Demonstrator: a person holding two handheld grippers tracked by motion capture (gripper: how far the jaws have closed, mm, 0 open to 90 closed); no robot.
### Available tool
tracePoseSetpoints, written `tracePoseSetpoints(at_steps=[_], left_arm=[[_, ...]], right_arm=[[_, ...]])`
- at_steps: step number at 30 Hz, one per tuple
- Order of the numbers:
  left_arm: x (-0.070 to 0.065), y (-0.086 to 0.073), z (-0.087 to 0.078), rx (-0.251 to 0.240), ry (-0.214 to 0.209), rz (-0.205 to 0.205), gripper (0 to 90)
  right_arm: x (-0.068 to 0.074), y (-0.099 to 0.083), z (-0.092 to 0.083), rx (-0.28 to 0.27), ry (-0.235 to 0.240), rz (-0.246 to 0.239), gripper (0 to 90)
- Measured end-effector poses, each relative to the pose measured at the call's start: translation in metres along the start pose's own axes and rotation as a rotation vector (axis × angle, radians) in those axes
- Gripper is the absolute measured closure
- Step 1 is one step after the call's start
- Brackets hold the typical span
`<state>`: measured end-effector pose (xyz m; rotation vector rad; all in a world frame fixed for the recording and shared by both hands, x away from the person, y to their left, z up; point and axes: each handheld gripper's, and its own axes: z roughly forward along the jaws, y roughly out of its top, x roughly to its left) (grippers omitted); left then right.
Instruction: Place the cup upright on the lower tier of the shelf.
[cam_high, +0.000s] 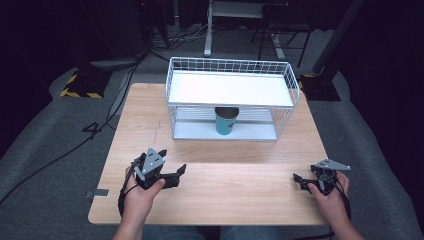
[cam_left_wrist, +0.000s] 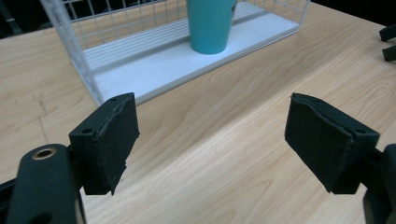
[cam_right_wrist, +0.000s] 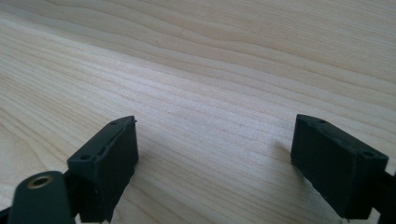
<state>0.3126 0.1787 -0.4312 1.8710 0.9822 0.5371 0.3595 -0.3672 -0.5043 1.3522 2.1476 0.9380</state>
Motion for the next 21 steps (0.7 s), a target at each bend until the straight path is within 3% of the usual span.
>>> tracePoseSetpoints(at_steps=[2, 6, 14, 21], left_arm=[[0.003, -0.005, -0.003, 0.005, 0.007, -0.003, 18.6], [0.009, -0.021, -0.012, 0.015, 0.020, -0.056, 16.9], [0.018, -0.041, -0.019, 0.119, 0.003, -0.015, 16.0], [0.034, -0.061, -0.017, 0.170, 0.004, -0.052, 15.9]], right_arm=[[0.000, 0.000, 0.000, 0.000, 0.000, 0.000, 15.2], [0.000, 0.000, 0.000, 0.000, 0.000, 0.000, 15.2], [0.000, 0.000, 0.000, -0.001, 0.000, 0.000, 15.2], [0.000, 0.000, 0.000, -0.001, 0.000, -0.001, 15.2]])
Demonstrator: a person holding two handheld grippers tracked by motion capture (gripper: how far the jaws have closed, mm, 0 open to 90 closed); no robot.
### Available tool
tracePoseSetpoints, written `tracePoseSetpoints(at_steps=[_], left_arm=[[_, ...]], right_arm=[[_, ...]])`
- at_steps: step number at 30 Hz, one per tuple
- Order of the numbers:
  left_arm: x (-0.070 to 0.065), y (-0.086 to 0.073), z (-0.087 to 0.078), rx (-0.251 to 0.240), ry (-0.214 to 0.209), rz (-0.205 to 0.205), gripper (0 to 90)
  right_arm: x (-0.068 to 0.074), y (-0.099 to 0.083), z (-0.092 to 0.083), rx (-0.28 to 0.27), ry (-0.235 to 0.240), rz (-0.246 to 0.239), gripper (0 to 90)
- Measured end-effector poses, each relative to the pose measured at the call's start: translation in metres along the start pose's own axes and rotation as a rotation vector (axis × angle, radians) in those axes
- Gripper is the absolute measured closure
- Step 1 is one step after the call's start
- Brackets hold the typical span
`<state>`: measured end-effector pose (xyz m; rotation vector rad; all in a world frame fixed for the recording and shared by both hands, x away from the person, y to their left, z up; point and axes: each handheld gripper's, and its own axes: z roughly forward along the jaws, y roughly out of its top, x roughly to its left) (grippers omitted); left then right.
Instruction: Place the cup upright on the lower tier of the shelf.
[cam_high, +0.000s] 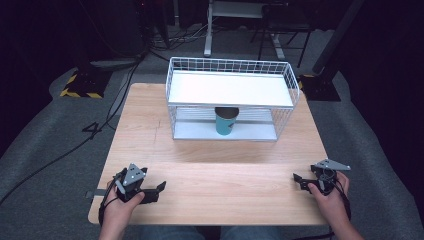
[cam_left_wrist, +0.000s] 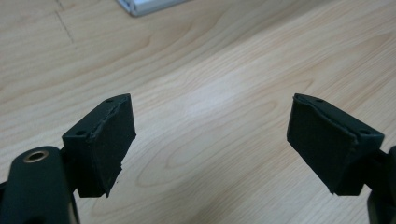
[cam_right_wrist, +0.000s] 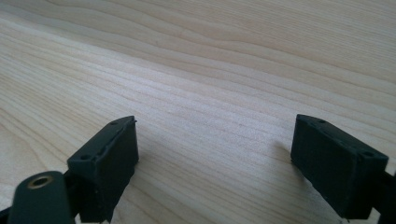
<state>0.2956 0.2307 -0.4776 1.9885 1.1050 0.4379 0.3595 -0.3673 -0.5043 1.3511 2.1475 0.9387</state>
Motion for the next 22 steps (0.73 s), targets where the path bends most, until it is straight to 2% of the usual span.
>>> tracePoseSetpoints(at_steps=[4, 9, 14, 17, 19, 22], left_arm=[[0.008, -0.009, 0.004, 0.030, 0.003, -0.010, 15.7], [0.015, -0.016, 0.010, 0.070, 0.026, -0.023, 15.7], [0.019, -0.021, 0.014, 0.132, 0.056, -0.003, 15.6], [0.019, -0.021, 0.014, 0.133, 0.057, 0.004, 15.5], [0.019, -0.021, 0.015, 0.138, 0.072, 0.010, 15.2], [0.019, -0.021, 0.016, 0.139, 0.078, -0.005, 13.0]], right_arm=[[0.000, 0.000, 0.000, 0.000, 0.000, 0.000, 15.2], [0.000, 0.000, 0.000, 0.000, 0.000, 0.000, 15.1], [0.000, 0.000, 0.000, 0.000, 0.000, 0.000, 15.2], [0.000, 0.000, 0.000, 0.000, 0.000, 0.000, 15.2], [0.000, 0.000, 0.000, 0.000, 0.000, 0.000, 15.2], [0.000, 0.000, 0.000, 0.001, 0.000, 0.001, 15.2]])
